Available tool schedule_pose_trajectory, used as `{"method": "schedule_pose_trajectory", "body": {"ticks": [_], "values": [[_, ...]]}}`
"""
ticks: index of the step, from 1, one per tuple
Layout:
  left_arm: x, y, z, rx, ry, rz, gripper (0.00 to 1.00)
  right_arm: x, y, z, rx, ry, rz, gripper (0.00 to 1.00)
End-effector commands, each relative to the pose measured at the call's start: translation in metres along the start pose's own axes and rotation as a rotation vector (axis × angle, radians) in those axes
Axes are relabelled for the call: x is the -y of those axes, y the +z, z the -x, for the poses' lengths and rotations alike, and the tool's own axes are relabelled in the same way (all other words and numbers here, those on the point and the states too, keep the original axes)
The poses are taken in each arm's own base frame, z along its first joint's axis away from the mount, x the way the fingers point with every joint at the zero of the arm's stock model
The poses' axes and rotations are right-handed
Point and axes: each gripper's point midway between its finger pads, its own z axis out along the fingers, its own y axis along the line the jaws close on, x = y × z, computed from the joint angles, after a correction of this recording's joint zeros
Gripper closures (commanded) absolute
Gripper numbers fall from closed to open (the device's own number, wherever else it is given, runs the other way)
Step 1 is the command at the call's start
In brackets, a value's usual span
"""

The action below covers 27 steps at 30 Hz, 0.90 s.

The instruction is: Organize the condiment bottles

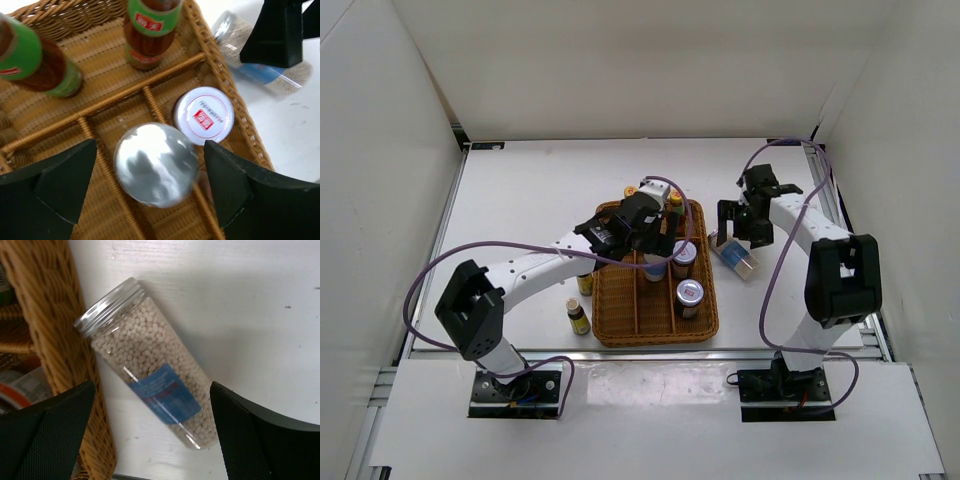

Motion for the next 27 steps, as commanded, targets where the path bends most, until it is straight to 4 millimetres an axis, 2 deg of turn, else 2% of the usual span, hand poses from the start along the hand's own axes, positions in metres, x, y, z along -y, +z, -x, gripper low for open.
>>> {"method": "schedule_pose_trajectory", "body": {"ticks": [1,7,8,10,11,13,14,16,18,21,22,23,25,26,27], "values": [[-0.004,-0.014,0.021,0.047,-0.016,0.043,0.0,0.005,0.001,0.029,0.066,-0.049,-0.025,0.02],[0.002,-0.064,0.068,0.144,-0.03,0.005,0.0,0.003,0.024,0.025,0.013,-0.053,-0.021,0.09],[0.001,-0.08,0.079,0.182,-0.04,0.002,0.0,0.004,0.028,0.023,0.0,-0.052,-0.023,0.09],[-0.002,-0.099,0.09,0.216,-0.024,0.001,0.0,0.002,0.032,0.022,-0.002,-0.06,-0.029,0.1],[-0.006,-0.118,0.099,0.25,-0.025,0.007,0.0,0.003,0.035,0.02,-0.012,-0.059,-0.031,0.12],[-0.016,-0.136,0.105,0.285,-0.012,0.037,0.0,0.003,0.039,0.021,-0.018,-0.05,-0.032,0.17],[-0.02,-0.153,0.112,0.321,-0.024,0.039,0.0,0.004,0.043,0.019,-0.032,-0.048,-0.035,0.2],[-0.031,-0.166,0.113,0.347,-0.022,0.074,0.0,0.004,0.045,0.02,-0.032,-0.048,-0.035,0.27],[-0.038,-0.177,0.106,0.347,-0.012,0.087,0.0,0.003,0.043,0.025,-0.021,-0.049,-0.033,0.31],[-0.053,-0.182,0.095,0.329,-0.012,0.132,0.0,0.006,0.038,0.032,-0.009,-0.041,-0.065,0.49],[-0.058,-0.187,0.096,0.338,-0.019,0.147,0.0,0.009,0.034,0.034,-0.007,-0.041,-0.083,0.63],[-0.06,-0.184,0.091,0.32,-0.013,0.154,0.0,0.011,0.028,0.036,0.004,-0.031,-0.103,0.71],[-0.068,-0.192,0.09,0.333,-0.034,0.17,0.0,0.011,0.009,0.044,0.056,-0.022,-0.117,0.83],[-0.068,-0.189,0.086,0.324,-0.04,0.172,0.0,0.011,0.001,0.048,0.082,-0.014,-0.122,0.92],[-0.07,-0.194,0.088,0.341,-0.058,0.176,0.0,0.013,-0.018,0.057,0.141,-0.014,-0.143,0.97]]}}
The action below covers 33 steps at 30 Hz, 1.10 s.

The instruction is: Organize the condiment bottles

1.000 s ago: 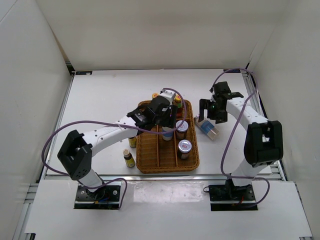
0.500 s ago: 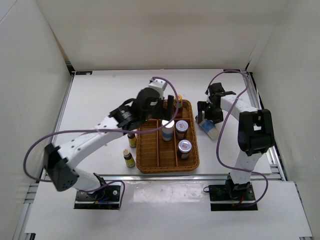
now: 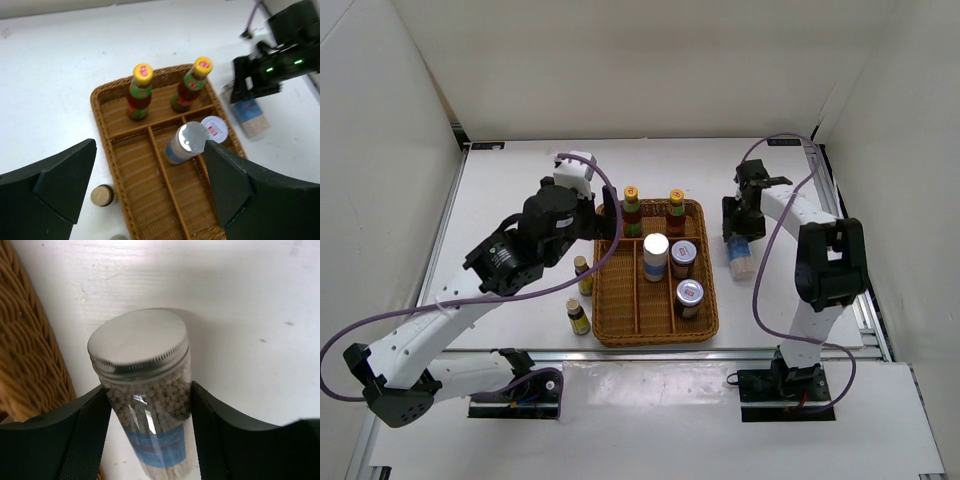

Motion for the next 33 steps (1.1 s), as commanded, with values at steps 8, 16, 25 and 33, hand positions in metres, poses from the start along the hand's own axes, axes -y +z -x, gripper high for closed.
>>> {"method": "schedule_pose_trajectory", "body": {"ticks": [8,16,25,33], "values": [[-0.036,-0.004,-0.018,-0.016,-0.014,0.16,0.0,0.001,-0.165,0.044,0.505,0.103,0.023,1.0],[-0.056,-0.003,-0.029,-0.021,-0.034,0.235,0.0,-0.025,-0.218,0.024,0.702,0.064,0.169,1.0],[-0.086,-0.01,-0.035,-0.008,-0.052,0.32,0.0,-0.088,-0.287,-0.013,0.889,-0.084,0.455,1.0],[-0.103,-0.014,-0.039,0.0,-0.065,0.369,0.0,-0.175,-0.289,-0.06,0.84,-0.336,0.736,1.0]]}}
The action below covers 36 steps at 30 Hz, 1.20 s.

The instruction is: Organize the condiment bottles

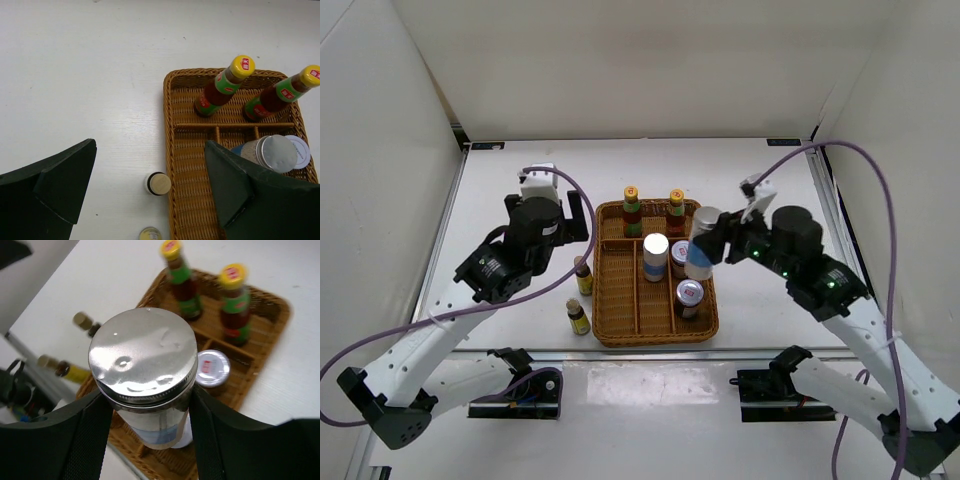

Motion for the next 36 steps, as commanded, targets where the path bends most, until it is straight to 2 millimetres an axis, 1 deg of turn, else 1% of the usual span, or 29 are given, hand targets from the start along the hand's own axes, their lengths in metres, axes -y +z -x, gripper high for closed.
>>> {"method": "schedule_pose_trajectory", "body": {"ticks": [1,2,3,4,5,6,7,8,9,10,12,13,14,15,16,17,21,22,23,24,25,26,27,28,29,30,31,33,36], "values": [[-0.015,-0.001,0.002,0.022,-0.025,0.047,0.0,-0.05,0.019,0.002,0.049,-0.048,0.189,1.0],[-0.016,0.0,-0.001,0.015,-0.02,0.05,0.0,-0.058,0.022,0.0,0.046,-0.057,0.207,1.0],[-0.016,0.0,-0.001,0.015,-0.02,0.05,0.0,-0.074,0.027,-0.015,0.009,-0.074,0.242,1.0],[-0.019,-0.002,0.002,0.024,-0.029,0.055,0.0,-0.073,0.032,-0.015,0.023,-0.1,0.2,1.0],[-0.022,0.0,-0.001,0.018,-0.027,0.066,0.0,-0.077,0.035,-0.016,0.033,-0.116,0.188,1.0],[-0.021,-0.002,0.0,0.022,-0.033,0.054,0.0,-0.09,0.038,-0.024,0.021,-0.162,0.206,1.0],[-0.024,-0.001,0.001,0.023,-0.037,0.063,0.0,-0.096,0.041,-0.022,0.043,-0.181,0.21,1.0],[-0.025,-0.004,0.002,0.03,-0.042,0.061,0.0,-0.107,0.04,-0.026,0.044,-0.203,0.228,1.0],[-0.026,-0.002,-0.001,0.023,-0.037,0.063,0.0,-0.105,0.048,-0.034,0.033,-0.221,0.195,1.0],[-0.029,-0.004,0.001,0.031,-0.046,0.071,0.0,-0.108,0.051,-0.034,0.041,-0.237,0.195,1.0],[-0.028,-0.004,0.001,0.028,-0.037,0.062,0.0,-0.113,0.057,-0.046,0.03,-0.25,0.186,1.0],[-0.028,-0.004,0.001,0.028,-0.037,0.062,0.0,-0.106,0.063,-0.059,0.011,-0.258,0.164,1.0],[-0.029,-0.003,0.001,0.026,-0.04,0.062,0.0,-0.11,0.065,-0.056,0.043,-0.239,0.166,1.0],[-0.029,-0.003,0.001,0.026,-0.04,0.062,0.0,-0.109,0.066,-0.061,0.051,-0.239,0.159,1.0],[-0.03,-0.002,-0.003,0.018,-0.035,0.065,0.0,-0.101,0.071,-0.074,0.04,-0.234,0.136,1.0],[-0.03,-0.002,-0.003,0.018,-0.035,0.065,0.0,-0.104,0.072,-0.071,0.075,-0.223,0.14,1.0],[-0.029,-0.001,-0.007,0.008,-0.03,0.059,0.0,-0.095,0.075,-0.083,0.106,-0.205,0.116,1.0],[-0.029,0.001,-0.011,-0.001,-0.024,0.062,0.0,-0.092,0.076,-0.086,0.111,-0.203,0.107,1.0],[-0.029,0.001,-0.011,-0.001,-0.024,0.062,0.0,-0.089,0.075,-0.084,0.127,-0.197,0.092,1.0],[-0.029,0.003,-0.013,-0.008,-0.01,0.065,0.0,-0.085,0.077,-0.087,0.134,-0.195,0.083,1.0],[-0.029,0.003,-0.013,-0.008,-0.01,0.065,0.0,-0.086,0.076,-0.089,0.139,-0.195,0.081,1.0],[-0.032,0.003,-0.013,-0.007,-0.013,0.073,0.0,-0.085,0.075,-0.086,0.15,-0.19,0.073,1.0],[-0.032,0.004,-0.016,-0.015,-0.009,0.076,0.0,-0.082,0.075,-0.088,0.156,-0.188,0.064,1.0],[-0.032,0.004,-0.016,-0.015,-0.009,0.076,0.0,-0.086,0.074,-0.084,0.172,-0.169,0.069,1.0],[-0.032,0.004,-0.016,-0.015,-0.009,0.076,0.0,-0.082,0.075,-0.093,0.16,-0.166,0.065,1.0],[-0.032,0.004,-0.016,-0.015,-0.009,0.076,0.0,-0.084,0.075,-0.092,0.167,-0.137,0.07,1.0],[-0.032,0.004,-0.016,-0.015,-0.009,0.076,0.0,-0.084,0.076,-0.099,0.152,-0.134,0.065,1.0],[-0.032,0.004,-0.016,-0.015,-0.009,0.076,0.0,-0.085,0.077,-0.104,0.15,-0.139,0.059,1.0],[-0.032,0.004,-0.016,-0.015,-0.009,0.076,0.0,-0.095,0.075,-0.112,0.134,-0.142,0.083,1.0]]}}
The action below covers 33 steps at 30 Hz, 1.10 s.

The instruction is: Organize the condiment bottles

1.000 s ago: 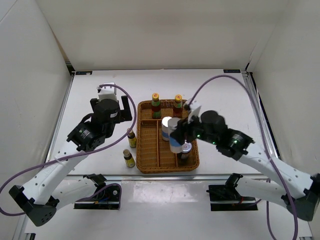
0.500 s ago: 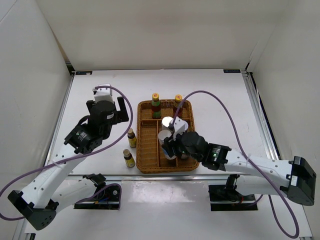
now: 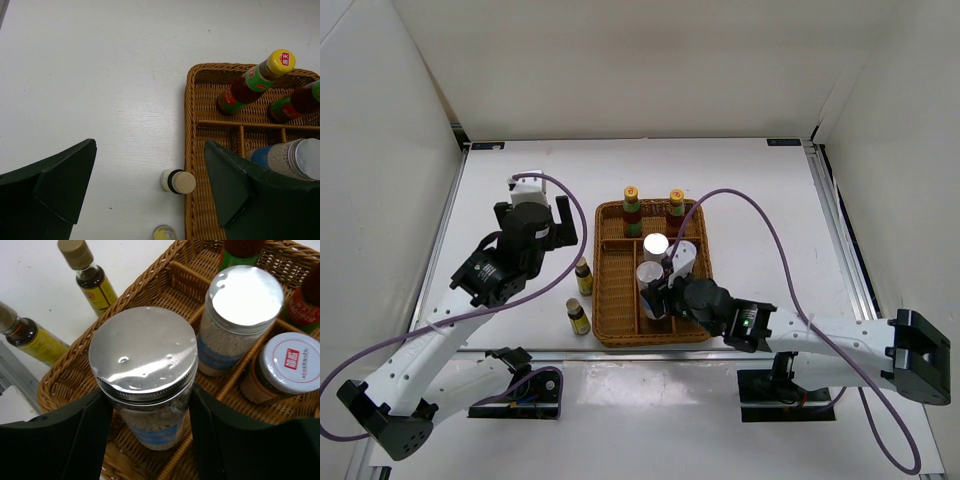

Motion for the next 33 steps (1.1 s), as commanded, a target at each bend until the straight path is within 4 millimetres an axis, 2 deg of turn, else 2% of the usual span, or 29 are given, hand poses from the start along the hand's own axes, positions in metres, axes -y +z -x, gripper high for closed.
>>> {"method": "schedule_pose_trajectory", "body": {"ticks": [1,4,5,9,10,13,15,17,18,20,23,24,29,30,33], "values": [[-0.001,0.0,0.001,0.005,-0.002,-0.004,0.0,-0.021,-0.001,0.034,0.14,0.08,0.024,1.0],[0.0,-0.001,-0.002,-0.006,0.003,-0.01,0.0,-0.025,0.0,0.025,0.123,0.072,0.004,1.0],[0.0,-0.001,-0.002,-0.006,0.003,-0.01,0.0,-0.022,0.001,0.026,0.127,0.073,-0.011,1.0],[-0.002,-0.003,-0.002,-0.006,-0.007,-0.01,0.0,-0.006,-0.002,0.008,0.085,0.104,-0.133,1.0],[-0.002,-0.005,0.0,0.001,-0.012,-0.013,0.0,-0.004,-0.004,0.013,0.103,0.144,-0.146,1.0],[-0.005,-0.009,0.004,0.019,-0.031,-0.009,0.0,0.003,-0.006,0.011,0.112,0.153,-0.175,1.0],[-0.006,-0.008,0.0,0.011,-0.025,-0.006,0.0,0.007,-0.003,0.003,0.094,0.141,-0.206,0.99],[-0.007,-0.008,-0.002,0.011,-0.025,-0.006,0.0,0.008,-0.002,0.004,0.097,0.14,-0.222,0.9],[-0.007,-0.008,-0.002,0.011,-0.025,-0.006,0.0,0.008,0.0,0.002,0.09,0.134,-0.224,0.81],[-0.007,-0.008,-0.002,0.011,-0.025,-0.006,0.0,0.007,0.001,0.003,0.088,0.122,-0.225,0.76],[-0.008,-0.009,-0.004,0.004,-0.02,-0.004,0.0,0.011,0.001,0.002,0.09,0.135,-0.247,0.53],[-0.008,-0.009,-0.004,0.004,-0.02,-0.004,0.0,0.013,0.0,0.001,0.086,0.128,-0.259,0.42],[-0.008,-0.01,-0.006,0.0,-0.02,-0.012,0.0,0.017,-0.004,0.005,0.1,0.153,-0.278,0.36],[-0.008,-0.01,-0.006,0.0,-0.02,-0.012,0.0,0.019,-0.006,0.003,0.092,0.155,-0.281,0.28],[0.001,-0.011,-0.01,-0.019,-0.02,-0.062,0.0,0.018,-0.008,0.007,0.095,0.169,-0.28,0.17]]}}
